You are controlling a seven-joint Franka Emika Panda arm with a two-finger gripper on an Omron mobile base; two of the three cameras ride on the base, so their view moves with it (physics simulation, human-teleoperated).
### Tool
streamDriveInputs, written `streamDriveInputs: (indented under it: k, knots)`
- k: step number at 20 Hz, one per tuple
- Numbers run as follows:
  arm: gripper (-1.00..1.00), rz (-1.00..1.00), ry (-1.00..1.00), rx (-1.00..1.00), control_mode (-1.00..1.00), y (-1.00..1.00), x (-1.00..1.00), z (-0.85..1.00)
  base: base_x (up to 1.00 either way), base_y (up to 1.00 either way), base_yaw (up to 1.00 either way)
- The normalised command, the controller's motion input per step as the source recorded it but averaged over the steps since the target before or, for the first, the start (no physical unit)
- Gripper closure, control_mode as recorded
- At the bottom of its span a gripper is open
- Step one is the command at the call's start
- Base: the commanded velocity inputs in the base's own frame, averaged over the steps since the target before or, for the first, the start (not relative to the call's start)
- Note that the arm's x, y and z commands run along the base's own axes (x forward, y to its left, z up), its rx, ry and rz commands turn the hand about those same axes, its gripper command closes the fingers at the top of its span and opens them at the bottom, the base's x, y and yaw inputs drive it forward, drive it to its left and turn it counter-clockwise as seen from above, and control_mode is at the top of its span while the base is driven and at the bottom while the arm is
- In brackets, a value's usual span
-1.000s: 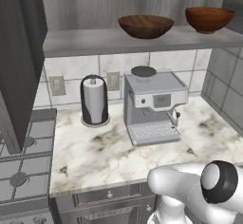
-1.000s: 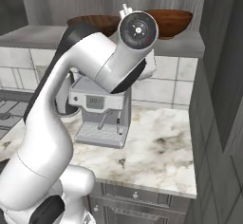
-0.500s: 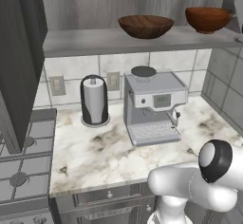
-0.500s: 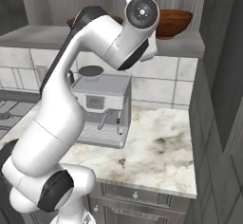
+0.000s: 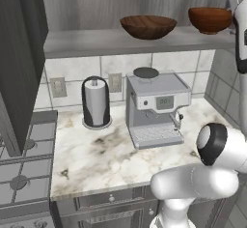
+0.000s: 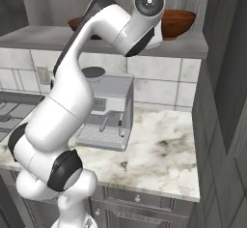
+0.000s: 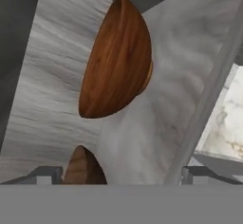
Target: Pick up the bowls from the cabinet and place each bowl in front of a stool on the dining counter.
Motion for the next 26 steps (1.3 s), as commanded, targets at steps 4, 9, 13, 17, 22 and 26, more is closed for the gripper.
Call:
streamDriveInputs:
  k: [4, 9, 13, 17, 22, 26]
  knots:
    - [-1.0, 0.0, 0.08, 0.05, -1.0, -0.22, 0.43, 0.06, 0.0, 0.0, 0.0]
    - [-1.0, 0.0, 0.1, 0.07, -1.0, -0.31, 0.34, 0.01, 0.0, 0.0, 0.0]
    - [-1.0, 0.0, 0.06, 0.03, -1.0, -0.2, 0.37, 0.0, 0.0, 0.0, 0.0]
    - [-1.0, 0.0, 0.02, 0.0, -1.0, -0.07, 0.4, 0.0, 0.0, 0.0, 0.0]
    - [-1.0, 0.0, 0.0, 0.0, -1.0, -0.08, 0.42, 0.0, 0.0, 0.0, 0.0]
    - [-1.0, 0.0, 0.03, 0.01, -1.0, -0.14, 0.19, 0.0, 0.0, 0.0, 0.0]
